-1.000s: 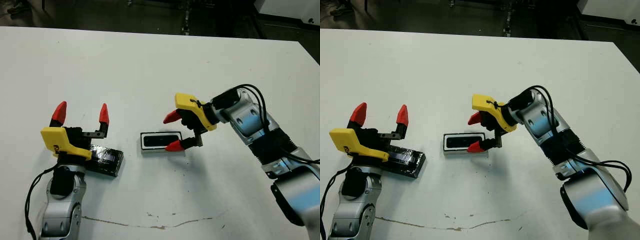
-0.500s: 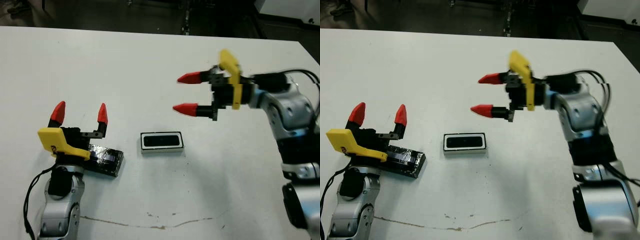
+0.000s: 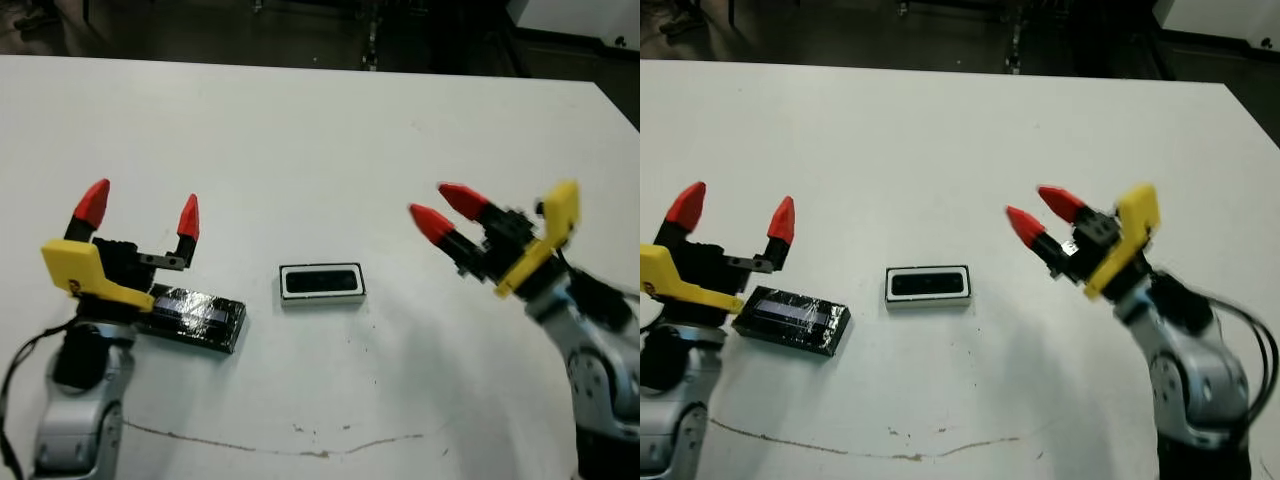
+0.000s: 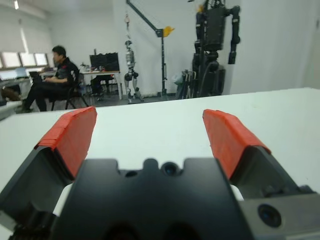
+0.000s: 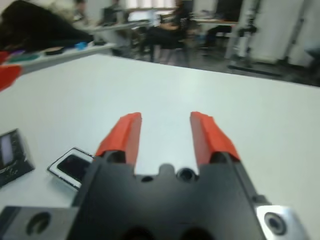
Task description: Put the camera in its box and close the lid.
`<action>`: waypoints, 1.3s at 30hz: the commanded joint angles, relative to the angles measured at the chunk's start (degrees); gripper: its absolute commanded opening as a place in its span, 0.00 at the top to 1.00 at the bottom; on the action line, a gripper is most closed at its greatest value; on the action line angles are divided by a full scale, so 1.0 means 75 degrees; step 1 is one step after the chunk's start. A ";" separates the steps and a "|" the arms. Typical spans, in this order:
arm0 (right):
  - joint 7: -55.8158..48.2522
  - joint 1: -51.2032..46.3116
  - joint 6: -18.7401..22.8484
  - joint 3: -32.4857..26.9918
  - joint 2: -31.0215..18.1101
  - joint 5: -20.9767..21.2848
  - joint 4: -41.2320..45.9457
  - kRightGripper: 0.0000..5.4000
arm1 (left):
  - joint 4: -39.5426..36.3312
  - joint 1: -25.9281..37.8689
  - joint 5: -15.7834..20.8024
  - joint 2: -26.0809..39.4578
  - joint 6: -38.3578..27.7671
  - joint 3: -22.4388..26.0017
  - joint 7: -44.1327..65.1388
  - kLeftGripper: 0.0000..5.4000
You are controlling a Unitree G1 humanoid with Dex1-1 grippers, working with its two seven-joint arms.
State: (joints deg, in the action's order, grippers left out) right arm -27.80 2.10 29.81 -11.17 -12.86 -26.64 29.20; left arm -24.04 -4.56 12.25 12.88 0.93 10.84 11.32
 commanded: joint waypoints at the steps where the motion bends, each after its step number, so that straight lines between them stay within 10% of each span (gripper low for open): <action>1: 0.0733 -0.0602 0.0033 -0.0123 0.0358 -0.0155 0.0401 0.62 | -0.0230 -0.0002 0.0548 0.0576 0.0344 0.0323 0.0601 0.00; 13: 0.1728 -0.1347 -0.1027 0.0157 0.0990 0.0093 0.0454 1.00 | 0.0667 0.1008 0.2050 0.4724 0.1708 0.0763 0.5193 0.00; 27: 0.2069 -0.1299 -0.1183 0.0252 0.1048 0.0056 0.0231 1.00 | 0.4484 0.5051 0.0585 0.5898 0.0451 -0.2393 1.0658 0.00; 39: 0.2248 -0.1338 -0.1245 0.0353 0.1074 0.0066 0.0170 1.00 | 0.5239 0.6261 0.2585 0.6169 0.0960 -0.5102 1.0824 0.00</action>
State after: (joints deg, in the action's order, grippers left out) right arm -11.30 -7.45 20.97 -8.37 -4.60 -26.29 30.91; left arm 14.87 41.21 30.82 58.06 7.53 -25.64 92.20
